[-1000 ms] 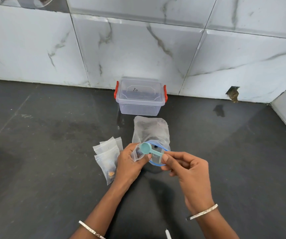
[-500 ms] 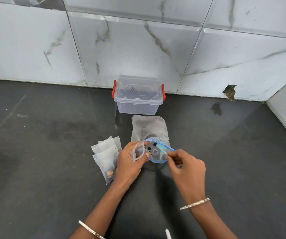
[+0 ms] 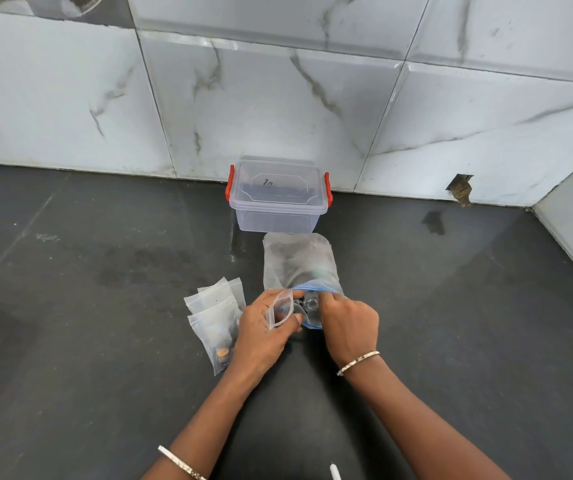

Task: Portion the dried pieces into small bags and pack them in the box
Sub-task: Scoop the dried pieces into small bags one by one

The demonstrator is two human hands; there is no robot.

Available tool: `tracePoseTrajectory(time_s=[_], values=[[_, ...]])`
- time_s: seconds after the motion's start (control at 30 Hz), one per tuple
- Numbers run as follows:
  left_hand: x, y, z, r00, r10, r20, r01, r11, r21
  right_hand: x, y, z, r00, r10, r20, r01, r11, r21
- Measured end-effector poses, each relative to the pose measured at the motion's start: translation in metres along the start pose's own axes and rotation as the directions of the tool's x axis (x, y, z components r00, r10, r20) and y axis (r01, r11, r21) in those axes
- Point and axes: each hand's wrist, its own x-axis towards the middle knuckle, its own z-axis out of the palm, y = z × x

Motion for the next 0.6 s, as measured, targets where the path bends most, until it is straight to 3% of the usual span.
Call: tracePoseTrajectory(time_s=[0.2,0.3,0.47,0.6], values=[[0.0,-0.002,-0.001,1.0,0.001,-0.008,-0.001,1.0,-0.029,0.001,0.001,-0.004,0.992,0.111,0.059,-0.117,0.988,0.1],[0.001,-0.005,-0.003,1.0,-0.005,-0.023,0.004,0.998,-0.062,-0.004,0.007,-0.017,0.974,0.166,0.154,-0.208,0.925,0.319],[0.0,-0.004,-0.004,0.999,-0.029,-0.046,0.025,0.994,-0.102,-0.01,0.012,-0.033,0.936,0.22,0.274,-0.338,0.776,0.533],[0.001,-0.006,-0.006,0.997,-0.057,-0.048,0.05,0.989,-0.137,-0.012,0.014,-0.034,0.934,0.278,0.225,-0.358,0.725,0.589]])
